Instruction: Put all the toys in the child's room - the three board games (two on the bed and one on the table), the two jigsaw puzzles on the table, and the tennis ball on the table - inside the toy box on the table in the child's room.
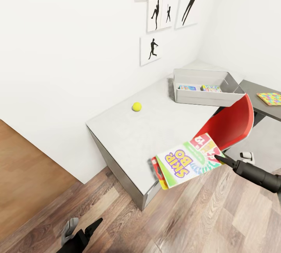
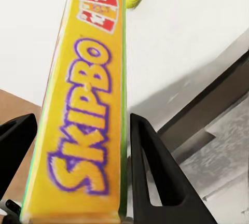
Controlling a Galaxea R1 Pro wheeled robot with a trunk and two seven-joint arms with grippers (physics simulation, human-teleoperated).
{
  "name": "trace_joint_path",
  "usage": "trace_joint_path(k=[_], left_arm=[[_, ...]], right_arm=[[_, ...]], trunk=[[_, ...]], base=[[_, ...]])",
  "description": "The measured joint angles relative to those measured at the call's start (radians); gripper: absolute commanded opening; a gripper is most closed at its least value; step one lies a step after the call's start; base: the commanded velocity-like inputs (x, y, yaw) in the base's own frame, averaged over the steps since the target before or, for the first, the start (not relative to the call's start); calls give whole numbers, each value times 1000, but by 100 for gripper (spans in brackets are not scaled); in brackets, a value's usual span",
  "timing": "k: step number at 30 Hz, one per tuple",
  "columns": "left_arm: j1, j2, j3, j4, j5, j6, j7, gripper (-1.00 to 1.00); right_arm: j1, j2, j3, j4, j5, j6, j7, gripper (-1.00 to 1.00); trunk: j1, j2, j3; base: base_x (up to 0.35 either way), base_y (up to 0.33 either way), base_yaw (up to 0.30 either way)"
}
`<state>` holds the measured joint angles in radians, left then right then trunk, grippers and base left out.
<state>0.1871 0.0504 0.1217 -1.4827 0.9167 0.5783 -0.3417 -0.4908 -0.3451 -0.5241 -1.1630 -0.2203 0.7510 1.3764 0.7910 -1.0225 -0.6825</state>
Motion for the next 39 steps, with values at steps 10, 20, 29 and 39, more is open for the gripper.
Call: trace_joint_path(k=[10, 20, 29, 39], left_arm=[[0, -1, -1, -1, 0, 0, 1, 100], [0, -2, -2, 0, 0, 0, 1, 100], [0, -3, -2, 0, 0, 0, 1, 100], [0, -3, -2, 0, 0, 0, 1, 100]], right_arm=[[11, -4, 3, -75, 24, 56, 1, -100], [14, 2, 8, -139, 32, 111, 0, -100], [15, 3, 8, -153, 33, 121, 1, -100], [17, 6, 9, -156, 34, 122, 0, -100]], trunk=[[0, 0, 4], [0, 0, 18], [0, 0, 32], [0, 0, 48]], base=[[0, 0, 0], [0, 0, 0], [0, 0, 0], [0, 0, 0]])
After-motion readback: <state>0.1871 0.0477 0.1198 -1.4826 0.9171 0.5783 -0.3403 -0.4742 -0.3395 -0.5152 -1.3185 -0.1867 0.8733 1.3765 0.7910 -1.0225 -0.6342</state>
